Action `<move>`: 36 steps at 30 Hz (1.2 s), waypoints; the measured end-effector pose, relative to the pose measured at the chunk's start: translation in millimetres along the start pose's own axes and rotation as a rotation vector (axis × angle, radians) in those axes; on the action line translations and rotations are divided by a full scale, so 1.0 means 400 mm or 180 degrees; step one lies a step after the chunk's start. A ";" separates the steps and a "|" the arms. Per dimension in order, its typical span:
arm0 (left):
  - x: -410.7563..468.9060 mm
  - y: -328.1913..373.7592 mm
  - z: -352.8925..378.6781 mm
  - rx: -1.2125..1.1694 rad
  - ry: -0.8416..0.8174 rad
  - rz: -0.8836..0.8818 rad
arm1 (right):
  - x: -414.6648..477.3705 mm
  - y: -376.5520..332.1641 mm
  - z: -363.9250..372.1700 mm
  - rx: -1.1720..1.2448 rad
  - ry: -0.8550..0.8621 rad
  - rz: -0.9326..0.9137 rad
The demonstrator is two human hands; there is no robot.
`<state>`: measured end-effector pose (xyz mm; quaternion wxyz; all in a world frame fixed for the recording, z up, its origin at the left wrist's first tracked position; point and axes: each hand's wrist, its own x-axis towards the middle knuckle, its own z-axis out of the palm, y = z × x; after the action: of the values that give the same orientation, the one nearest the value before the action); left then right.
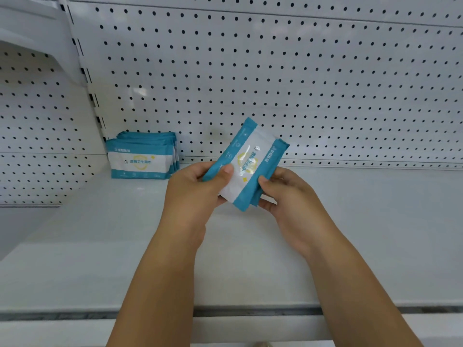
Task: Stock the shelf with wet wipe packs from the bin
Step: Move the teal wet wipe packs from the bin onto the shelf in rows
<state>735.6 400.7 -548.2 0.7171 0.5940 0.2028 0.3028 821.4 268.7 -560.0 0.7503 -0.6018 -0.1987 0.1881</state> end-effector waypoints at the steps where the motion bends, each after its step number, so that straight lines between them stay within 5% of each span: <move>1: 0.002 0.001 -0.008 0.0092 0.0053 0.0043 | 0.001 0.001 0.002 0.0005 -0.0044 0.0020; 8: 0.000 0.009 -0.048 0.0365 0.0095 0.0162 | 0.000 0.009 0.033 0.0130 -0.0078 -0.0071; 20: 0.024 0.019 -0.152 -0.0412 0.1399 0.0330 | 0.011 0.014 0.007 -0.0028 0.0438 -0.0107; 36: 0.018 0.003 -0.122 -0.0198 0.0945 0.0151 | -0.002 -0.003 0.013 -0.0122 0.0697 -0.0777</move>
<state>708.8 441.3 -556.8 0.6900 0.5248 0.2830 0.4104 818.0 272.5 -557.6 0.7731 -0.6043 -0.1910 0.0250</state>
